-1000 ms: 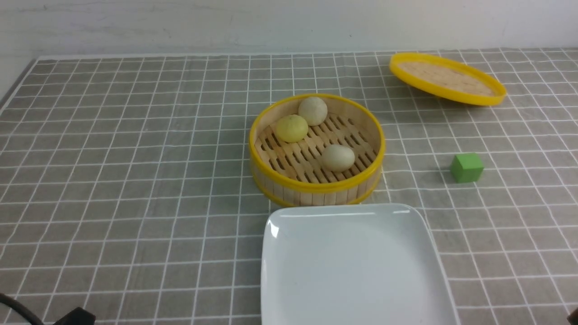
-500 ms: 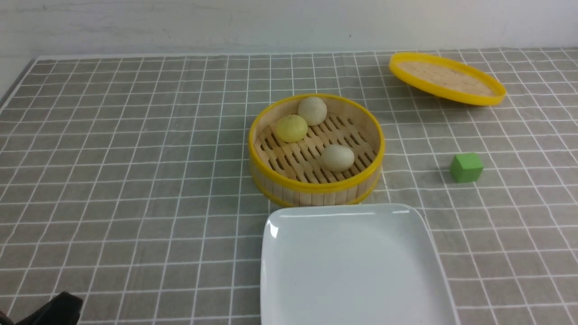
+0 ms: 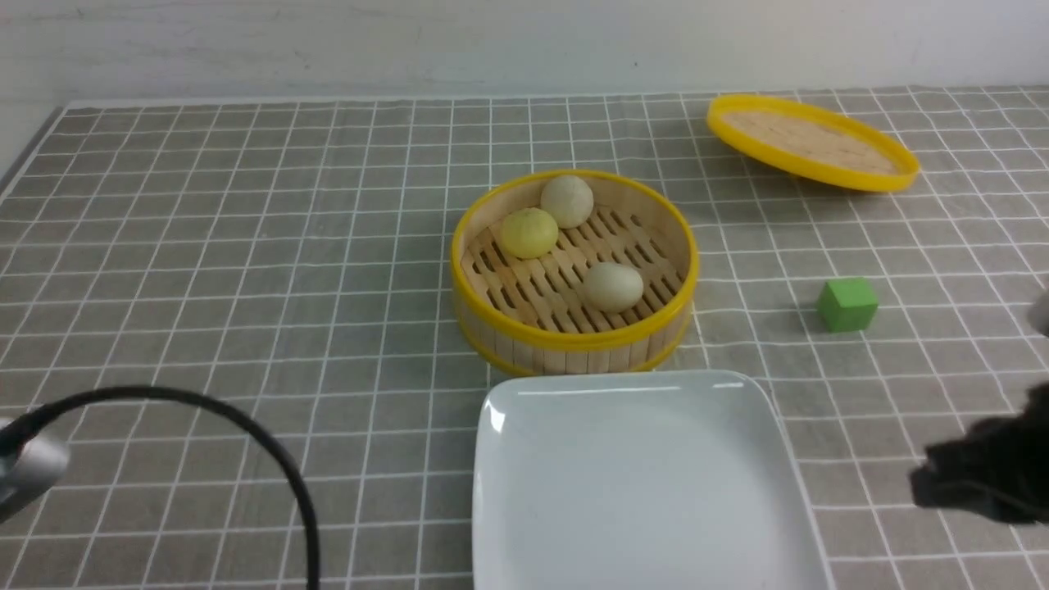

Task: Put the steamed buns into the plate on the grey tablecloth.
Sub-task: 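Reach toward a bun in the bamboo steamer with the right gripper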

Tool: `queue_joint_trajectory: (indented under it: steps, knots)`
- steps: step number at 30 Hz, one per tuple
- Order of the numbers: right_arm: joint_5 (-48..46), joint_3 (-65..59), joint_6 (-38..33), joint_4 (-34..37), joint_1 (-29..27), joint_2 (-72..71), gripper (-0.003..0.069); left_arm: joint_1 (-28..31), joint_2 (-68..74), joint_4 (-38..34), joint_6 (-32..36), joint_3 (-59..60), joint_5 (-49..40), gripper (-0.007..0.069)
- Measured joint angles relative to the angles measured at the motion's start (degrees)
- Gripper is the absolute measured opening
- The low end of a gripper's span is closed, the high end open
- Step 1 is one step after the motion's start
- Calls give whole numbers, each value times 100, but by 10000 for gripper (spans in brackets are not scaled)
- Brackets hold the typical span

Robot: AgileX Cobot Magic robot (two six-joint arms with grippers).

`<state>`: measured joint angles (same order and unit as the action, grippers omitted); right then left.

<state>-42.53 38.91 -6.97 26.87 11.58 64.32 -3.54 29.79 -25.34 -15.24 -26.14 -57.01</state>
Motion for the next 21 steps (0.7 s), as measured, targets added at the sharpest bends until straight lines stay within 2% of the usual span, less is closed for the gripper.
queue_joint_trajectory:
  steps: [3, 4, 9, 17, 21]
  knots:
    - [-116, 811, -372, 71, 277, 923, 113, 0, 757, 14, 533, -223, 108, 16]
    - [-217, 1382, -445, 34, 475, 1475, 173, 0, 1068, 14, 765, -338, 167, 34]
    - [-465, 2867, -477, -242, 889, 2643, 279, 0, 1585, -4, 1001, -437, 328, 104]
    - [-740, 5257, -469, -710, 1291, 4496, 309, 0, 1766, -11, 1029, -437, 504, 265]
    - [-735, 6241, -323, -1029, 1326, 5382, 309, 0, 1766, -15, 1040, -437, 537, 293]
